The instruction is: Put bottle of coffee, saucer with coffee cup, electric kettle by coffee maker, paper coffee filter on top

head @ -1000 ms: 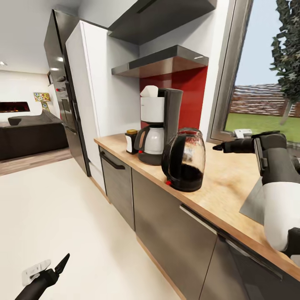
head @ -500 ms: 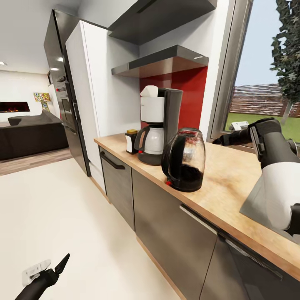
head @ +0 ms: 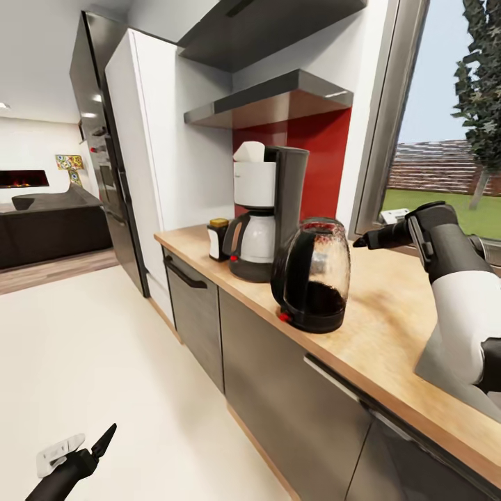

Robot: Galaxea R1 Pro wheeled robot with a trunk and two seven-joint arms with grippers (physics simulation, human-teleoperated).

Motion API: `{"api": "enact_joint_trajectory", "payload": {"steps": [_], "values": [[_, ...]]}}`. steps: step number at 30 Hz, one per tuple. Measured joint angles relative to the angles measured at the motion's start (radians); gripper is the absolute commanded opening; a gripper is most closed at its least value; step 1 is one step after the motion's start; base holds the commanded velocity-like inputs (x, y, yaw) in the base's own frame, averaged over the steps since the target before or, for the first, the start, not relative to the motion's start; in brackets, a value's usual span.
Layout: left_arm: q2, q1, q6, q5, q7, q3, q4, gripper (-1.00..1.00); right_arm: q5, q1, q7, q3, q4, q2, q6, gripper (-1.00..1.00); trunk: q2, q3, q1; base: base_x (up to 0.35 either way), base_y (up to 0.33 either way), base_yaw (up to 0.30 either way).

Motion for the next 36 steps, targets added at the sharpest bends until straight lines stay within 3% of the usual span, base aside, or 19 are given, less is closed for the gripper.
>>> {"api": "enact_joint_trajectory", "payload": {"steps": [22, 28, 36], "values": [[0.000, 0.000, 0.000, 0.000, 0.000, 0.000, 0.000, 1.00, -0.007, 0.004, 0.004, 0.003, -0.001, -0.001, -0.002, 1.00, 0.000, 0.000, 0.000, 0.041, -0.016, 0.000], [0.000, 0.000, 0.000, 0.001, 0.000, 0.000, 0.000, 1.00, -0.009, 0.004, 0.121, -0.003, -0.003, -0.003, -0.003, 1.00, 0.000, 0.000, 0.000, 0.000, 0.000, 0.000], [0.000, 0.000, 0.000, 0.000, 0.000, 0.000, 0.000, 1.00, -0.008, 0.004, 0.161, -0.005, -0.003, -0.004, -0.005, 1.00, 0.000, 0.000, 0.000, 0.024, 0.000, 0.000]]}}
